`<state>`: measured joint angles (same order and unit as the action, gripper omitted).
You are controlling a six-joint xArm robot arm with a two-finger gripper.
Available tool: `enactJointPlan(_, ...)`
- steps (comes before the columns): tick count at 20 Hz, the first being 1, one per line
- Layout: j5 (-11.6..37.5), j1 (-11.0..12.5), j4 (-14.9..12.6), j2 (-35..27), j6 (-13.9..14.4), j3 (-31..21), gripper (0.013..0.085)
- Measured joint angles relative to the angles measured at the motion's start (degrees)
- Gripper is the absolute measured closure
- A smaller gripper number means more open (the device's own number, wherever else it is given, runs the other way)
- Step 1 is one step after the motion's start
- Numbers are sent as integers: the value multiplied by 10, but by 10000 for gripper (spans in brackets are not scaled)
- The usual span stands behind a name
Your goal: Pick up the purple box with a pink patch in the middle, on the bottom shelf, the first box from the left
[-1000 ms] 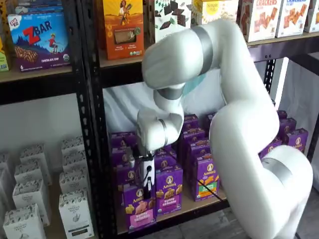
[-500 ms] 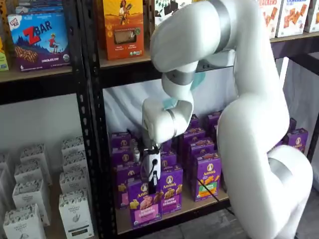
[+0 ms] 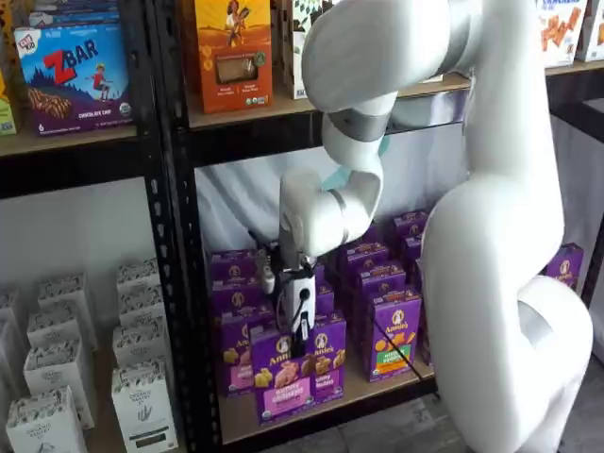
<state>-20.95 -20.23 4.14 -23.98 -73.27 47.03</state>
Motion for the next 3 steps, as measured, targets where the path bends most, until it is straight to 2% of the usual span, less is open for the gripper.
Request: enactJointPlan(3, -11, 2, 0, 17, -2, -10, 690)
